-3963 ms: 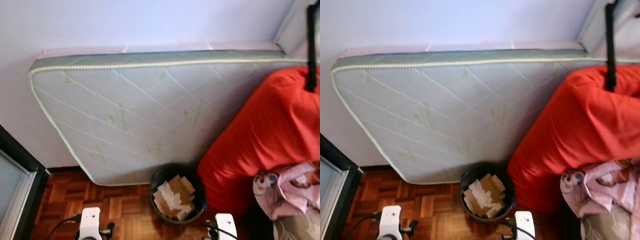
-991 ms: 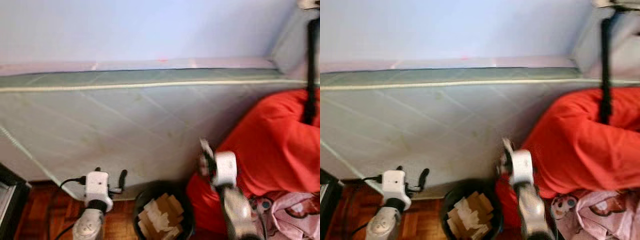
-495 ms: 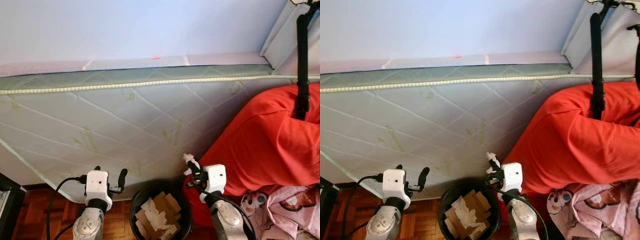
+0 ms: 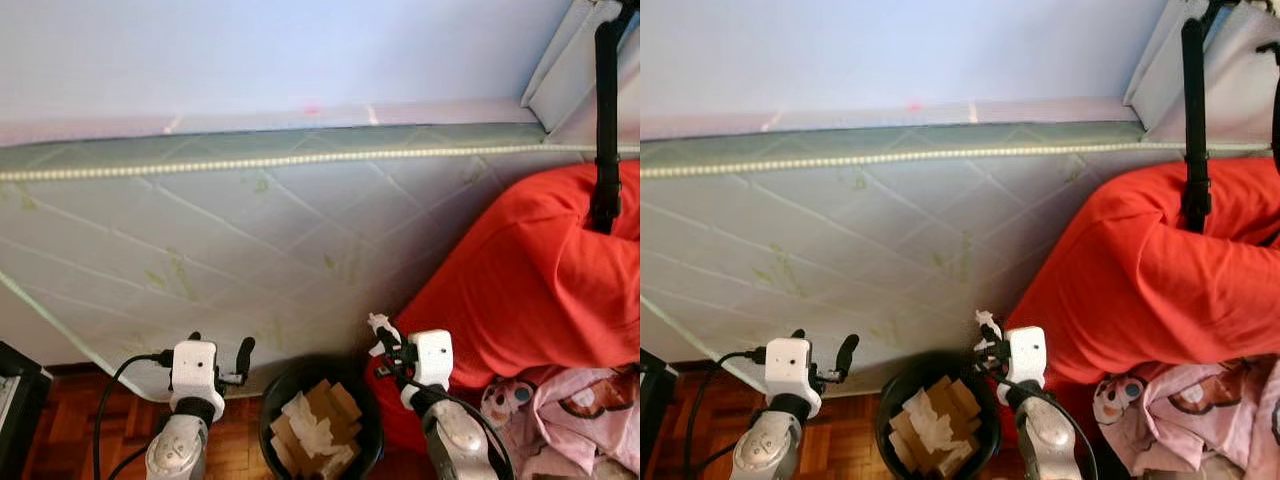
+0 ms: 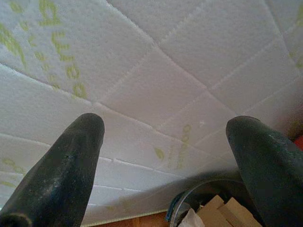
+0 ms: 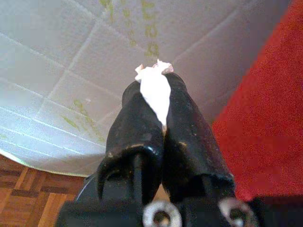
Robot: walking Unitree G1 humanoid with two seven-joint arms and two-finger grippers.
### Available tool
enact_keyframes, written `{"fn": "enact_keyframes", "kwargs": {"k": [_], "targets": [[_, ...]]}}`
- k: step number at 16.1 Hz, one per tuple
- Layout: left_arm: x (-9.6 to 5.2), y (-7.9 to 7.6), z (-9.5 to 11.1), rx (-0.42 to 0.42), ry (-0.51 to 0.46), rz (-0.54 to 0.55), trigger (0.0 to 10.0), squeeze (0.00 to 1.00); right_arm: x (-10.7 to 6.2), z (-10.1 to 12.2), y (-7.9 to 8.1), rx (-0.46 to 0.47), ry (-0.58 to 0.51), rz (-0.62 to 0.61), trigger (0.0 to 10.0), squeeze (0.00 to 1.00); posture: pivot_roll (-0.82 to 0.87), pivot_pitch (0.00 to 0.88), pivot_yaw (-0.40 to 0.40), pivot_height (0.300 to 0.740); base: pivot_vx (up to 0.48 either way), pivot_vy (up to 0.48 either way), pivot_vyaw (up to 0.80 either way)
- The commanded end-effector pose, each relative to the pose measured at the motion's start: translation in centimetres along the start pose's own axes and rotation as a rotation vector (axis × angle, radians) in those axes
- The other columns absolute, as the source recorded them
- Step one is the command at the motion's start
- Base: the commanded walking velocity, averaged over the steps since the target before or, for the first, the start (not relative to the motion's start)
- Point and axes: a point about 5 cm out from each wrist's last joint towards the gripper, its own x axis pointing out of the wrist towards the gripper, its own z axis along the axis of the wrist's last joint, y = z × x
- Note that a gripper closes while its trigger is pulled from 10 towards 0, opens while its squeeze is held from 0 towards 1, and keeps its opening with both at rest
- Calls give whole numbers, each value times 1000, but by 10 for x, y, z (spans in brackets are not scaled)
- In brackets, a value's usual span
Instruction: Clean up the room
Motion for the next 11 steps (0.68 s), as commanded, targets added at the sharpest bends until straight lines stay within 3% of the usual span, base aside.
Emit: {"fn": "enact_keyframes", "kwargs": {"k": [1,7,11], "targets": [[-2,-3,-3,6,17,-11,10000,0,-3,-2,-2,11,7,-10,10000,0,-24,143,-52,678,0,0,0],[-3,-3,-3,6,19,-11,10000,0,-5,-15,-9,21,87,-28,10000,0,-15,149,-56,678,0,0,0],[-4,-2,-3,4,17,-9,10000,0,5,-13,-8,8,131,-22,10000,0,-8,147,-56,674,0,0,0]]}}
